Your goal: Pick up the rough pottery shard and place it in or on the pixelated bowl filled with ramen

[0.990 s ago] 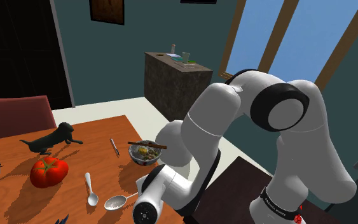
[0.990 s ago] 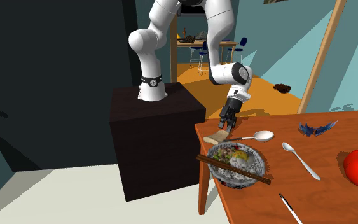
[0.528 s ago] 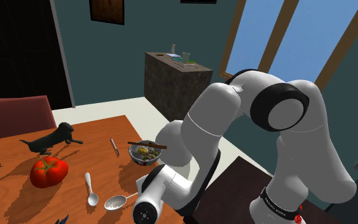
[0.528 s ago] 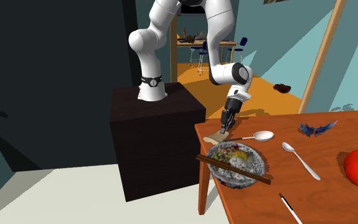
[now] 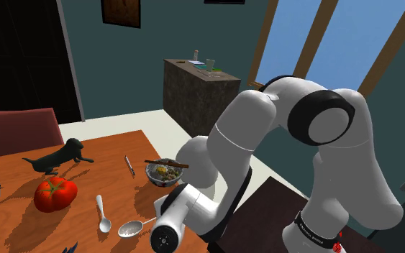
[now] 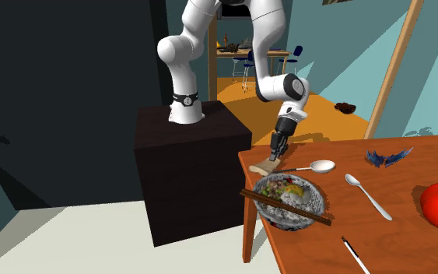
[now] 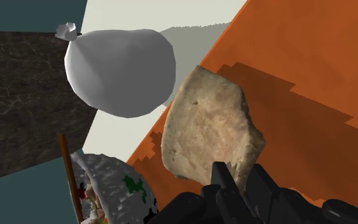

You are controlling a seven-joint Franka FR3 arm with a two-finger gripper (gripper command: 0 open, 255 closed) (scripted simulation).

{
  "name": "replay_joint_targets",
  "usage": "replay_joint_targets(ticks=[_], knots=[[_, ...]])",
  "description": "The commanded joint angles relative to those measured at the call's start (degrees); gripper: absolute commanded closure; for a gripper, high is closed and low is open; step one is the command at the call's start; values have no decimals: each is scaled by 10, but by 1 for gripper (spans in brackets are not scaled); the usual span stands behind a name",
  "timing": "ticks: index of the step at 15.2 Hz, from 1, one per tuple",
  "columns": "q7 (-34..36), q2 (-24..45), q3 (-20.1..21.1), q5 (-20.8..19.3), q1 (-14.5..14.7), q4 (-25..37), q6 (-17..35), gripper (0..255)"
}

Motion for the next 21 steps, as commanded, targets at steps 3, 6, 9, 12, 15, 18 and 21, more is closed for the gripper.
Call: replay_joint_targets(ticks=[3,6,9,12,15,18,21], knots=[[-18,-31,5,13,-3,-14,-9,255],[-32,-55,9,23,-5,-25,-16,255],[-47,-78,13,33,-7,-34,-23,255],[-63,-102,16,44,-9,-42,-31,255],[-79,-124,20,55,-11,-49,-39,255],[-95,-147,23,67,-12,-56,-47,255],[-112,-169,27,78,-14,-61,-56,255]])
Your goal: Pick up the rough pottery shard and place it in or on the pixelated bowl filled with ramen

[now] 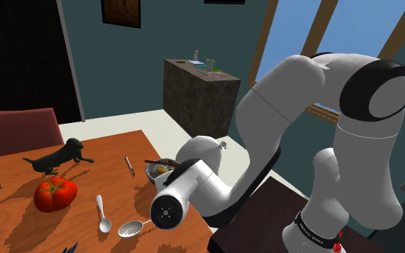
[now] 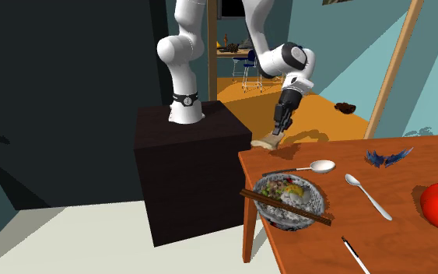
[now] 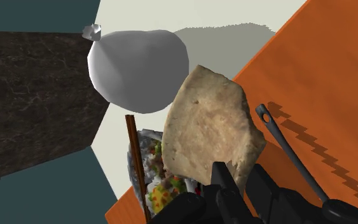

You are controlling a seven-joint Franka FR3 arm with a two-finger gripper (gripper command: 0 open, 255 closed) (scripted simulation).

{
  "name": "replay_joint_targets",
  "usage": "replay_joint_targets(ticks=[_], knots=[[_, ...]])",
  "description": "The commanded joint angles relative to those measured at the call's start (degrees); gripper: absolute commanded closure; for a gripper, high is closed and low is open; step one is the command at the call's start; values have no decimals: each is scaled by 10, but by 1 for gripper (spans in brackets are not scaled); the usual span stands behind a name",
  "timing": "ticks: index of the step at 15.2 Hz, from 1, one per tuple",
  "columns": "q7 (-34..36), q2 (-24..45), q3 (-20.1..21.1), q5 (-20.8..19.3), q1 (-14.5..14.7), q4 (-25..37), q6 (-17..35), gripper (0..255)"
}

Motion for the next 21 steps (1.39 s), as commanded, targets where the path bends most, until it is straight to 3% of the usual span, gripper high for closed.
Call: replay_joint_targets(ticks=[1,9,21], knots=[[-11,-14,2,7,-1,-2,-6,255],[-54,-65,8,35,-3,-10,-30,255],[-184,38,-56,0,-82,161,16,255]])
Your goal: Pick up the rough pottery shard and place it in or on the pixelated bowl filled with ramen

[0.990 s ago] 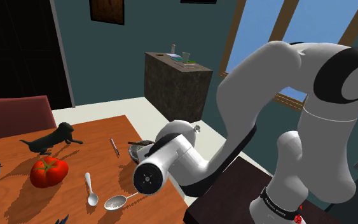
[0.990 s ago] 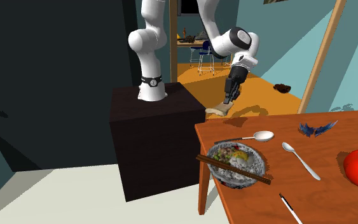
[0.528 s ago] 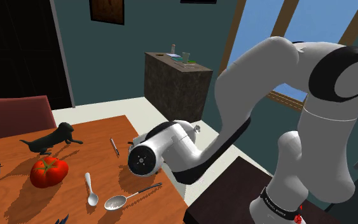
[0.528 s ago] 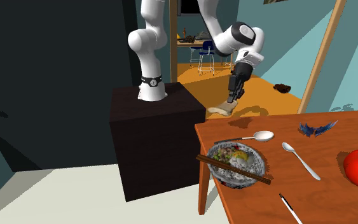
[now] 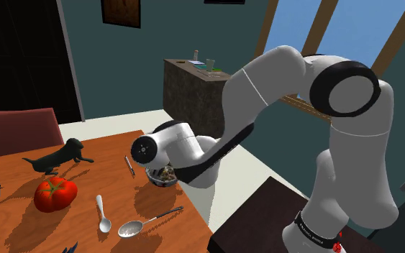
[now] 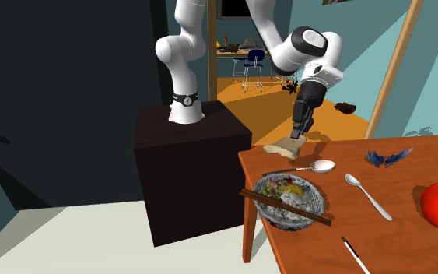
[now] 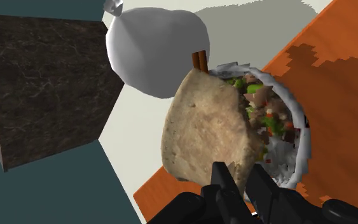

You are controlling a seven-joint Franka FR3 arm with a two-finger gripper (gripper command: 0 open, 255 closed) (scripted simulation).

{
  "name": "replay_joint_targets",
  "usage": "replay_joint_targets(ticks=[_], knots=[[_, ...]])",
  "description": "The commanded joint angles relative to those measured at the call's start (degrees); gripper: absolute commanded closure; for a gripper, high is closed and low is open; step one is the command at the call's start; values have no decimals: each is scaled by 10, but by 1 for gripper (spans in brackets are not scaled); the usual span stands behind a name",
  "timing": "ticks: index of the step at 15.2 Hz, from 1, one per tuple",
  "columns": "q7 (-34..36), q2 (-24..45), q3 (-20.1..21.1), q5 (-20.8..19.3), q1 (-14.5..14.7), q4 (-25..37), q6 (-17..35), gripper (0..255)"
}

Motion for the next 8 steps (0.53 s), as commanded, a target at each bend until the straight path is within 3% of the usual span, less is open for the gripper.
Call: replay_joint_targets(ticks=[1,4,8], knots=[[-26,19,-7,1,-12,35,5,255],[-62,53,-16,5,-30,92,11,255],[-44,75,-20,-5,-29,94,23,255]])
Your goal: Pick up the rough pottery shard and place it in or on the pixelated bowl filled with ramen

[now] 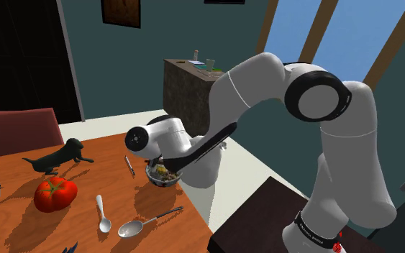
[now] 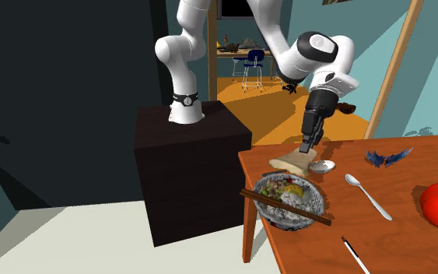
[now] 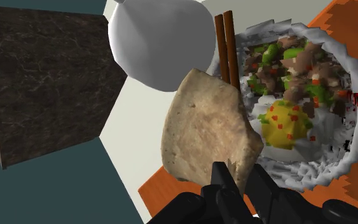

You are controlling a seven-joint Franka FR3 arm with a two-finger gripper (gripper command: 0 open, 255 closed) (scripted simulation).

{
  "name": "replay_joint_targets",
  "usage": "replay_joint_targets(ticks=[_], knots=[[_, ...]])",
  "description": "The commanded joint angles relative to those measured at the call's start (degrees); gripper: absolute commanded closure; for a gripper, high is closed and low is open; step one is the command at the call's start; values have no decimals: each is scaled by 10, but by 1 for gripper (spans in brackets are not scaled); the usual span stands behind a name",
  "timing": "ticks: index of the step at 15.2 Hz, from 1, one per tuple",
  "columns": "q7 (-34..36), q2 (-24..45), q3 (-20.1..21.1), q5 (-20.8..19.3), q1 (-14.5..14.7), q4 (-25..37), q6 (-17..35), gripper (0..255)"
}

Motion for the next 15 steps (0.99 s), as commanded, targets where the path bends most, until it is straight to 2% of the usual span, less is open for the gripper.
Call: replay_joint_targets(ticks=[1,15], knots=[[8,11,-2,-5,0,2,6,255],[60,81,-12,-34,5,20,38,255]])
